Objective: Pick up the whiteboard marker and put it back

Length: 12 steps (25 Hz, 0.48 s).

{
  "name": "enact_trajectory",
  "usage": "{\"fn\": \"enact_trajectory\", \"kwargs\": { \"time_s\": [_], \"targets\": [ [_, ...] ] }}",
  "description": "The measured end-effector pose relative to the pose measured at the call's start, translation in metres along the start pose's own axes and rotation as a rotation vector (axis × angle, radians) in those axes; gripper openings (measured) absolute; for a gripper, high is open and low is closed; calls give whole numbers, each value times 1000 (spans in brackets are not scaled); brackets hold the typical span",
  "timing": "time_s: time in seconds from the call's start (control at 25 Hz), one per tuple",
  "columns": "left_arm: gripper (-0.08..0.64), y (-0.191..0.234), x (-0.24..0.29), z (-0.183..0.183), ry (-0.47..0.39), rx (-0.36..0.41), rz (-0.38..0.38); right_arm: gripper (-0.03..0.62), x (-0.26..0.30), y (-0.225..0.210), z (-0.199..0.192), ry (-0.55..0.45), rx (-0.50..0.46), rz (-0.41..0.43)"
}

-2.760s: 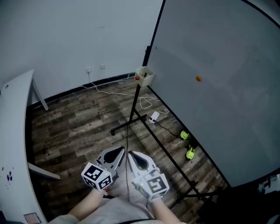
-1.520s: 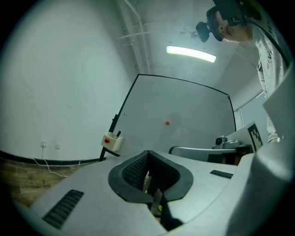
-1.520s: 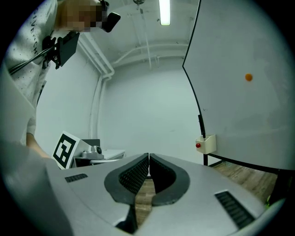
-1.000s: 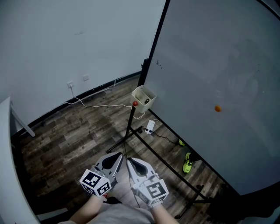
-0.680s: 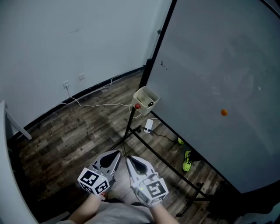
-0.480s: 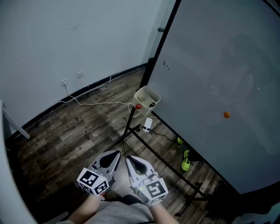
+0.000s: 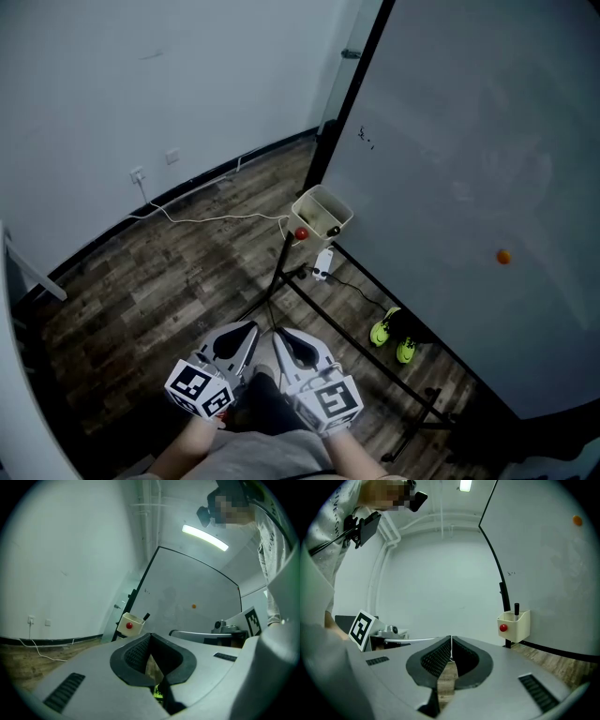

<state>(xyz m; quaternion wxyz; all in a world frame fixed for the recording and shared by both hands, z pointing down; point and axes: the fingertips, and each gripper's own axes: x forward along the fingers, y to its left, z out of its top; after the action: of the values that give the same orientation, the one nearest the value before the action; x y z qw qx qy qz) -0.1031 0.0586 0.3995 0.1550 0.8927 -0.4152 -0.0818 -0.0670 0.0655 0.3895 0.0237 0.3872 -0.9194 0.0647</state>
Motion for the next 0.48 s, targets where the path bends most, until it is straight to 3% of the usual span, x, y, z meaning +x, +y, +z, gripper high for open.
{"fn": "enact_trajectory", "kwargs": {
  "time_s": [0.48],
  "targets": [
    [11,32,94,10,10,8,-63,21,47,-81,6,18,-29,-44]
  ]
}}
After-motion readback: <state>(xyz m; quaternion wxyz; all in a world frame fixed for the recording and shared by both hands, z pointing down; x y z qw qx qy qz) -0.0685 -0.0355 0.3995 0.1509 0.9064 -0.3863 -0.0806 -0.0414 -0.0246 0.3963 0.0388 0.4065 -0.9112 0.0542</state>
